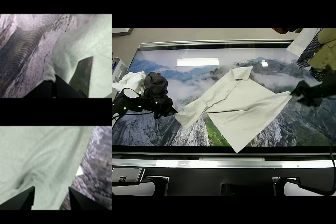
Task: Fold the clothes and pants, and hang the long-sleeved shirts on hangers.
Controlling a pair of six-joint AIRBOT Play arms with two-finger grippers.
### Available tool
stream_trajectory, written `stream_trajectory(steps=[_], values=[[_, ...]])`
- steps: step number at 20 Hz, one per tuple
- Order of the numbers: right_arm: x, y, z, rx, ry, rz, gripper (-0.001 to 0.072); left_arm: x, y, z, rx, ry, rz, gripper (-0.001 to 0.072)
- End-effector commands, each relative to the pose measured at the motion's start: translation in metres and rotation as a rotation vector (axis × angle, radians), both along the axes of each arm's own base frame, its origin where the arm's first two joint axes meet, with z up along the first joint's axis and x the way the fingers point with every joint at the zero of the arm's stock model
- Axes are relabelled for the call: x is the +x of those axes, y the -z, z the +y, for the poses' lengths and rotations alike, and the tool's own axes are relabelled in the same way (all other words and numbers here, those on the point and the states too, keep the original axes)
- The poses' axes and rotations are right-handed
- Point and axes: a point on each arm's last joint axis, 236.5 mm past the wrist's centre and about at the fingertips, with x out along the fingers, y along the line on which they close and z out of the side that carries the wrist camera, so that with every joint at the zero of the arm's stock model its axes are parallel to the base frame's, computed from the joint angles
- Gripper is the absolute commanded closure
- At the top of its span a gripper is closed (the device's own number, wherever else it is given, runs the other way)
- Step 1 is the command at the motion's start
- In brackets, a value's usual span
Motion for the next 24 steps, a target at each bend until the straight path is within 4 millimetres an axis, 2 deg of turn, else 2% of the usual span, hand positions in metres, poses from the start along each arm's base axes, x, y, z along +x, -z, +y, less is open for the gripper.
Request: stream_trajectory(steps=[1, 4, 6, 9, 11, 17, 19, 22, 24], values=[[-0.063, 0.034, 0.062, 0.189, -0.038, 0.096, 0.0236, -0.001, 0.0, 0.0, -0.001, 0.005, 0.001, 0.069], [-0.104, 0.082, 0.145, 0.313, -0.076, 0.159, 0.0236, -0.001, 0.0, 0.0, -0.001, 0.005, 0.001, 0.069], [-0.131, 0.109, 0.195, 0.306, -0.138, 0.213, 0.0235, -0.001, 0.0, 0.0, -0.001, 0.005, 0.001, 0.069], [-0.149, 0.13, 0.231, 0.225, -0.17, 0.237, 0.0231, -0.001, 0.0, 0.0, -0.001, 0.005, 0.002, 0.069], [-0.157, 0.136, 0.24, 0.209, -0.157, 0.27, 0.0231, -0.001, 0.0, 0.0, 0.0, 0.008, 0.0, 0.069], [-0.196, 0.14, 0.242, 0.212, -0.2, 0.439, 0.0234, -0.001, 0.0, 0.0, 0.0, 0.008, 0.0, 0.069], [-0.193, 0.141, 0.241, 0.21, -0.181, 0.435, 0.0234, -0.001, 0.0, 0.0, 0.0, 0.008, -0.001, 0.069], [-0.177, 0.14, 0.246, 0.244, -0.118, 0.394, 0.0235, -0.001, 0.0, 0.0, 0.0, 0.008, -0.001, 0.0689], [-0.18, 0.144, 0.25, 0.262, -0.105, 0.424, 0.0235, -0.001, 0.0, 0.0, 0.001, 0.011, -0.003, 0.0689]])
